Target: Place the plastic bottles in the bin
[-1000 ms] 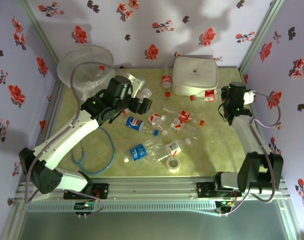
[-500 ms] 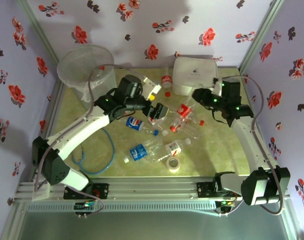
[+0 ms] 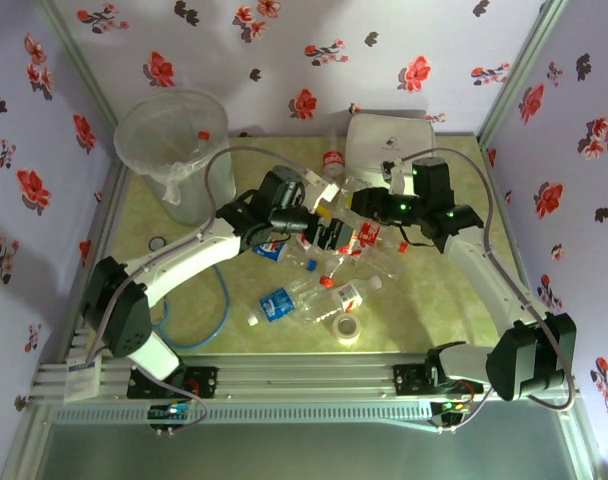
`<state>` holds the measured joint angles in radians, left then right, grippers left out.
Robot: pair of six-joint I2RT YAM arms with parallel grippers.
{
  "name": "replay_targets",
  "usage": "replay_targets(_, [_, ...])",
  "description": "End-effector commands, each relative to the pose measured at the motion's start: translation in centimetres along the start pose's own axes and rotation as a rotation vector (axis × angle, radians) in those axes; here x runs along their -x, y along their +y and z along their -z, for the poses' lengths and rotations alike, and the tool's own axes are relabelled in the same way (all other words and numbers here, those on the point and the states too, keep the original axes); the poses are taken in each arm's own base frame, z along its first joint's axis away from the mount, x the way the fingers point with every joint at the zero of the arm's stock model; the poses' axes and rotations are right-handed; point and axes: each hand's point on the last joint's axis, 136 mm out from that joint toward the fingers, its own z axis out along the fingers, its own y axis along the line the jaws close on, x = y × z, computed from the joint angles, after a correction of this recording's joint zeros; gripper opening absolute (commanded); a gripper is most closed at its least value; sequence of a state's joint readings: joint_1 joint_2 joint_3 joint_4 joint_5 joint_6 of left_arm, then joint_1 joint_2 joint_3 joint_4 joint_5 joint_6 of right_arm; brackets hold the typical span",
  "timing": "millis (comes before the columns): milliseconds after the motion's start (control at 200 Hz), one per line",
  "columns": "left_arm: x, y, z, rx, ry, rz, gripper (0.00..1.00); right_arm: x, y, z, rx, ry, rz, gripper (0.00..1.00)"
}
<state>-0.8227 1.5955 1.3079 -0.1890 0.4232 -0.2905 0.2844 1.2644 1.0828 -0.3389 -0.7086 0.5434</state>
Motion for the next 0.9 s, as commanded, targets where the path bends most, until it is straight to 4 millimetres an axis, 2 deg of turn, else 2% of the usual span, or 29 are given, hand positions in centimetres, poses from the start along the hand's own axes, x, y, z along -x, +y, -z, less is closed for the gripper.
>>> replay_targets(0, [0.1, -0.8, -0.8, -0.039, -0.01, 0.007, 1.0, 1.3, 1.9, -0.1, 0.081, -0.043, 0.028, 0.31])
replay_targets(110, [-0.1, -0.6, -1.1, -0.036, 0.001, 0.008, 0.92, 1.5, 2.0, -0.1, 0.077, -0.054, 0.027, 0.31])
replay_targets(275, [0.0, -0.7, -0.8, -0.034, -0.002, 0.009, 0.7, 1.4, 1.4, -0.2, 0.055, -0.054, 0.018, 0.31])
replay_targets(350, [0.0, -0.6, -0.7, -0.025, -0.005, 0.004, 0.64, 1.4, 1.1, -0.3, 0.044, -0.053, 0.01, 0.33])
replay_targets(480, [0.3, -0.3, -0.7, -0.013, -0.011, 0.003, 0.61, 1.3, 0.6, -0.1, 0.005, -0.053, 0.013, 0.44])
replay_targets(565, [0.6, 0.1, -0.5, -0.002, -0.013, 0.008, 0.59, 1.0, 0.2, 0.3, -0.031, -0.044, 0.023, 0.65])
replay_targets(600, [0.8, 0.2, -0.3, 0.005, -0.012, 0.009, 0.58, 0.9, 0.1, 0.5, -0.046, -0.043, 0.029, 0.69])
replay_targets(755, [1.8, 1.5, 1.1, 0.055, -0.015, -0.004, 0.54, 0.9, -0.9, 2.4, -0.123, -0.058, 0.035, 0.8])
replay_targets(895, [3.9, 2.8, 3.6, 0.126, -0.038, -0.041, 0.5, 1.5, -2.1, 5.6, -0.181, -0.148, 0.023, 0.89])
